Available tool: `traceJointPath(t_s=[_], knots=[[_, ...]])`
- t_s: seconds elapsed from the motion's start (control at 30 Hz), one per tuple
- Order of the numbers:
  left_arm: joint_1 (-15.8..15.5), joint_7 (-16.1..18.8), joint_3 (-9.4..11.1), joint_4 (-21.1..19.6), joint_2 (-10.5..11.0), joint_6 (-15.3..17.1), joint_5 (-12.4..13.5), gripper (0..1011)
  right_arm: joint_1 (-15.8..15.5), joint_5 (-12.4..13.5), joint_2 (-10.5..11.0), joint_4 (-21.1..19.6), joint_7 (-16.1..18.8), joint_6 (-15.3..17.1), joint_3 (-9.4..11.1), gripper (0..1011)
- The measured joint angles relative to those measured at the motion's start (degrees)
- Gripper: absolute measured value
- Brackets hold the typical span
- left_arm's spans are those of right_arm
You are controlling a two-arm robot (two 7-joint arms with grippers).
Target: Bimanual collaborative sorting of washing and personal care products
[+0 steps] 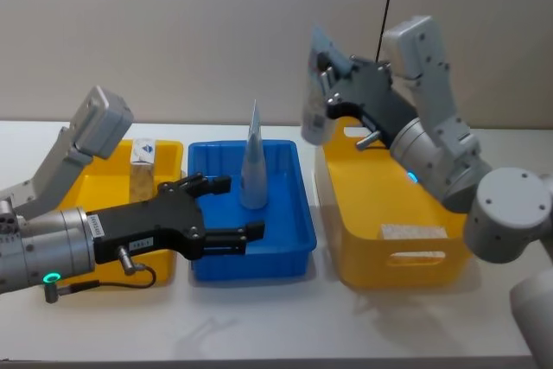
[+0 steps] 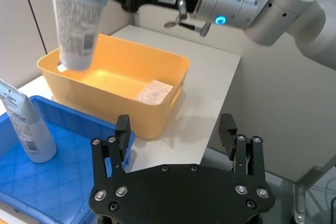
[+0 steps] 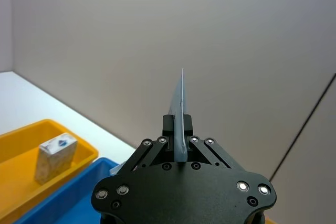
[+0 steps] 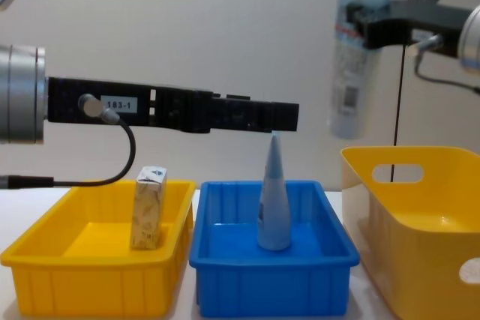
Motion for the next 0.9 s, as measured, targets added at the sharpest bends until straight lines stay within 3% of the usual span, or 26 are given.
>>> traceJointPath(t_s=[0.47, 0.9], knots=[[0.0, 0.0, 0.0, 0.0, 0.0, 0.0, 0.0, 1001, -0.8, -0.7, 2.5, -1.8, -1.1, 0.8, 3.4, 60], [0.0, 0.0, 0.0, 0.0, 0.0, 0.0, 0.0, 1001, -3.2, -2.8, 3.3, -0.6, -3.4, 2.2, 5.4, 60]])
